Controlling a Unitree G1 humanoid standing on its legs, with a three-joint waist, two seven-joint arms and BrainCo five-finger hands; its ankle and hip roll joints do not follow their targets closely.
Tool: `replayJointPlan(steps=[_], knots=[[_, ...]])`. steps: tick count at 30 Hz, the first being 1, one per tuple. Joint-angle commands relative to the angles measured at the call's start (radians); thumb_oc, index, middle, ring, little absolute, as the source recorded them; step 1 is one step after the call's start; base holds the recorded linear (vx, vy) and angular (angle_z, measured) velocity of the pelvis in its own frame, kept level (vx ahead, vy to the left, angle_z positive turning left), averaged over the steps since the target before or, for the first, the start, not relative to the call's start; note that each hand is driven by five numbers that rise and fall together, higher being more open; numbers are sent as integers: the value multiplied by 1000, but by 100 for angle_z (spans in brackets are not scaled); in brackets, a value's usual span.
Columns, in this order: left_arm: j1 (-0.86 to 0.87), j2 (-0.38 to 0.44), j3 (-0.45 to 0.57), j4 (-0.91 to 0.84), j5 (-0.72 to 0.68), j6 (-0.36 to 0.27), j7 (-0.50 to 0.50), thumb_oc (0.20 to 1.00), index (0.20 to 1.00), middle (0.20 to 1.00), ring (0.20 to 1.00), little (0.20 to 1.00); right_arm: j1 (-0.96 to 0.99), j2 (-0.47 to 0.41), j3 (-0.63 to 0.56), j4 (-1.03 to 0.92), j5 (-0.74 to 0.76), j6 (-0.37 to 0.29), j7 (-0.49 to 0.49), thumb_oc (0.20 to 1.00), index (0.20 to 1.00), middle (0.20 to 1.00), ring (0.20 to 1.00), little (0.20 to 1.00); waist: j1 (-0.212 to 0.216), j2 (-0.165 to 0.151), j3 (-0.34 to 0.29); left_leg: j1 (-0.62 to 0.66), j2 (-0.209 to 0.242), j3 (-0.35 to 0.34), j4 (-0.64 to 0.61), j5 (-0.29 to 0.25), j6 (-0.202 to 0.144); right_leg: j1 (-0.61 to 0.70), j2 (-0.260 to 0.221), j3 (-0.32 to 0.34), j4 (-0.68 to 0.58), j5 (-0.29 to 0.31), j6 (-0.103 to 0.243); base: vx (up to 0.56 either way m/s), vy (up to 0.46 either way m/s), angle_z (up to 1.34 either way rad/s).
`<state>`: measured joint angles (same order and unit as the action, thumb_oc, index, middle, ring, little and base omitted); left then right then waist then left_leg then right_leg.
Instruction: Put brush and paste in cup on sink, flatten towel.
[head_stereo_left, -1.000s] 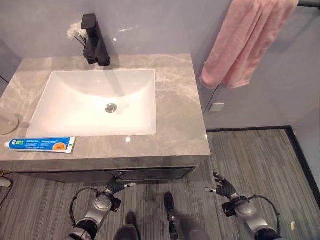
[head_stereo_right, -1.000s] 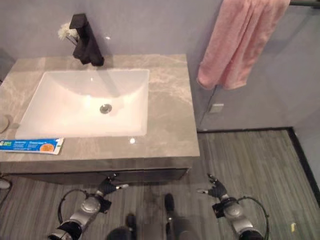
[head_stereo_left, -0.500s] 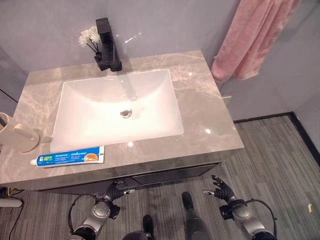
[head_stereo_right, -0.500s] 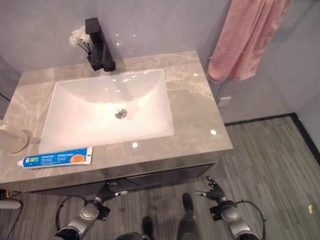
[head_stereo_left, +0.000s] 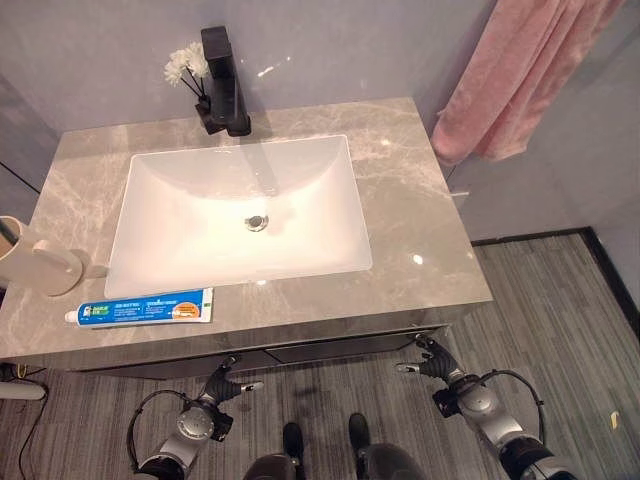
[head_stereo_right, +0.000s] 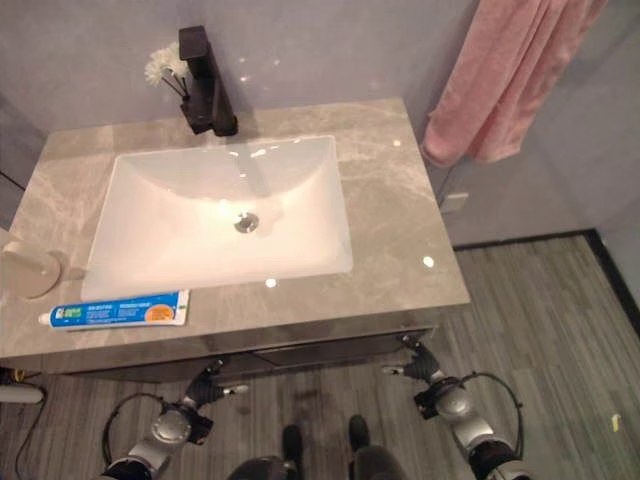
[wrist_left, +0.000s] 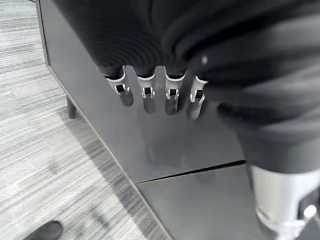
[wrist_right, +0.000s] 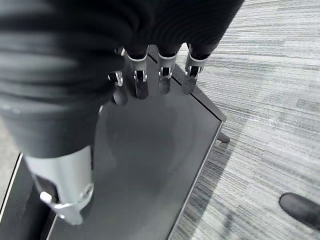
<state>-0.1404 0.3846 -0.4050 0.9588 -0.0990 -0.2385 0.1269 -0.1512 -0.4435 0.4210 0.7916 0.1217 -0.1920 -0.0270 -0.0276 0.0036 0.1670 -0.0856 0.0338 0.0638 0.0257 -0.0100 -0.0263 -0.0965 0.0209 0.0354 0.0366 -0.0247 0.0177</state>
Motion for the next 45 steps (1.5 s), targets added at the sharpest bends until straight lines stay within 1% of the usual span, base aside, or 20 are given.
replayJointPlan(steps=[1, 2, 3, 4, 5, 6, 10, 14, 20, 23, 24, 28, 29, 30, 31, 32, 34, 35, 40, 45], knots=[[-50, 6, 14, -15, 30, -21, 4, 1000, 1000, 1000, 1000, 1000, 19, -41, -41, -71, -3, -27, -10, 1000, 1000, 1000, 1000, 1000, -21, -29, 7, -132, -62, 13, 31, 81, -12, -13, -2, 23, 27, -6, 51, -106, -53, 70], [-50, 6, 14, -15, 30, -21, 4, 1000, 1000, 1000, 1000, 1000, 19, -41, -41, -71, -3, -27, -10, 1000, 1000, 1000, 1000, 1000, -23, -28, 6, -135, -62, 11, 35, 80, -13, -14, -2, 21, 27, -6, 51, -180, 2, 65], [-65, -4, 2, -19, 38, -16, 8, 1000, 1000, 1000, 1000, 1000, 26, -55, -68, -56, 2, -25, -32, 1000, 1000, 1000, 1000, 1000, -59, -29, 14, -147, 1, 172, 77, 81, -35, -30, -32, -27, 24, 8, 53, -130, 10, 61], [-65, -4, 2, -19, 38, -15, 8, 1000, 1000, 1000, 1000, 1000, 26, -56, -68, -55, 2, -25, -33, 1000, 1000, 1000, 1000, 1000, -58, -29, 15, -149, 3, 173, 83, 77, -35, -30, -31, -26, 24, 7, 53, -197, 22, 79], [-68, -8, 4, -12, 36, -16, 10, 1000, 1000, 1000, 1000, 1000, 23, -60, -76, -53, 6, -19, -52, 1000, 1000, 1000, 1000, 1000, -57, -40, 16, -130, 9, 111, 142, 19, -33, -36, -47, -28, 26, 15, 52, -92, 37, 93], [-66, -6, 4, -15, 34, -20, 14, 1000, 1000, 1000, 1000, 1000, 22, -62, -80, -53, 10, -22, -54, 1000, 1000, 1000, 1000, 1000, -57, -44, 14, -123, 1, 55, 167, -2, -35, -38, -54, -18, 31, 18, 52, -103, 63, 74], [-54, -3, 3, -23, 29, -22, 22, 1000, 1000, 1000, 1000, 1000, 33, -46, -94, -42, 31, -23, -49, 1000, 1000, 1000, 1000, 1000, -64, -35, 2, -62, -2, -47, 113, -23, -37, -50, -63, 12, 54, 23, 67, -10, 150, -19], [-54, 15, 1, -37, 33, -29, 26, 1000, 1000, 1000, 1000, 1000, 44, -23, -117, -27, 50, -23, -57, 1000, 1000, 1000, 1000, 1000, -74, -14, -10, -20, -18, -34, 13, -8, -11, -63, -89, 35, 59, 44, 98, -10, 233, -24], [-48, 47, 19, -54, 33, -32, 31, 1000, 1000, 1000, 1000, 1000, 29, -2, -108, -16, 51, -16, -42, 1000, 1000, 1000, 1000, 1000, -62, -12, -7, -23, -51, -8, -4, -12, 17, -91, -126, 65, 37, 82, 127, -55, 198, -20], [-52, 56, 32, -50, 35, -36, 37, 1000, 1000, 1000, 1000, 1000, 14, 5, -106, -20, 45, -16, -40, 1000, 1000, 1000, 1000, 1000, -58, -13, 0, -31, -73, 8, -6, -14, 29, -110, -152, 81, 21, 119, 145, -63, 208, -30], [-50, 64, 42, -48, 39, -38, 40, 1000, 1000, 1000, 1000, 1000, 9, 9, -107, -30, 47, -18, -38, 1000, 1000, 1000, 1000, 1000, -57, -17, 6, -37, -86, 19, -5, -17, 36, -124, -168, 94, 1, 154, 158, -50, 148, -16], [-39, 78, 63, -53, 32, -39, 46, 1000, 1000, 1000, 1000, 1000, -10, 25, -103, -21, 56, -20, -37, 1000, 1000, 1000, 1000, 1000, -45, -25, 11, -53, -84, 53, -5, -20, 38, -156, -181, 94, -33, 209, 174, -61, 78, -28], [-32, 85, 75, -65, 22, -35, 45, 1000, 1000, 1000, 1000, 1000, -26, 31, -87, -26, 55, -18, -31, 1000, 1000, 1000, 1000, 1000, -31, -22, 22, -67, -69, 72, 15, -21, 41, -159, -161, 45, 22, 170, 164, -66, 31, -40], [-32, 86, 75, -65, 22, -35, 45, 1000, 1000, 1000, 1000, 1000, -26, 31, -87, -26, 55, -18, -31, 1000, 1000, 1000, 1000, 1000, -31, -23, 19, -71, -70, 73, 15, -19, 41, -163, -161, 46, 22, 172, 164, -111, 97, -42], [-21, 88, 71, -86, 22, -28, 30, 1000, 1000, 1000, 1000, 1000, -16, 28, -84, -27, 61, -19, -20, 1000, 1000, 1000, 1000, 1000, -27, -10, 11, -80, -64, 72, 20, -9, 42, -123, -115, 48, 102, 88, 149, -29, 81, -21], [-1, 91, 72, -89, 27, -31, 23, 1000, 1000, 1000, 1000, 1000, 5, 21, -75, -43, 45, -17, -8, 1000, 1000, 1000, 1000, 1000, -18, -21, -4, -68, -69, 73, 2, -6, 38, -96, -113, 40, 60, 74, 134, -24, 82, -10], [-3, 87, 72, -82, 29, -32, 21, 1000, 1000, 1000, 1000, 1000, 3, 23, -73, -39, 42, -16, -9, 1000, 1000, 1000, 1000, 1000, -19, -21, -8, -64, -63, 72, -2, -2, 35, -94, -111, 44, 46, 79, 136, 38, -28, -8], [33, 18, 20, -174, -122, 44, -89, 1000, 1000, 1000, 1000, 1000, 235, -16, -252, 32, 259, -23, 46, 1000, 1000, 1000, 1000, 1000, -92, -1, 97, -256, 109, 22, 388, 33, -52, -85, -77, 34, 349, -166, 47, 47, -17, -11], [57, 6, -4, -172, -86, 42, -100, 1000, 1000, 1000, 1000, 1000, 214, 18, -258, 76, 320, -14, 61, 1000, 1000, 1000, 1000, 1000, -92, 26, 60, -159, 81, 33, 229, 29, -42, -66, -88, 31, 303, -141, 66, 29, 62, 19], [63, 25, 0, -218, -85, 33, -106, 1000, 1000, 1000, 1000, 1000, 201, 23, -224, 86, 287, -4, 63, 1000, 1000, 1000, 1000, 1000, -79, 16, 52, -153, 82, 19, 210, 57, -61, -23, -100, 10, 208, -103, 70, -24, -15, -10]])
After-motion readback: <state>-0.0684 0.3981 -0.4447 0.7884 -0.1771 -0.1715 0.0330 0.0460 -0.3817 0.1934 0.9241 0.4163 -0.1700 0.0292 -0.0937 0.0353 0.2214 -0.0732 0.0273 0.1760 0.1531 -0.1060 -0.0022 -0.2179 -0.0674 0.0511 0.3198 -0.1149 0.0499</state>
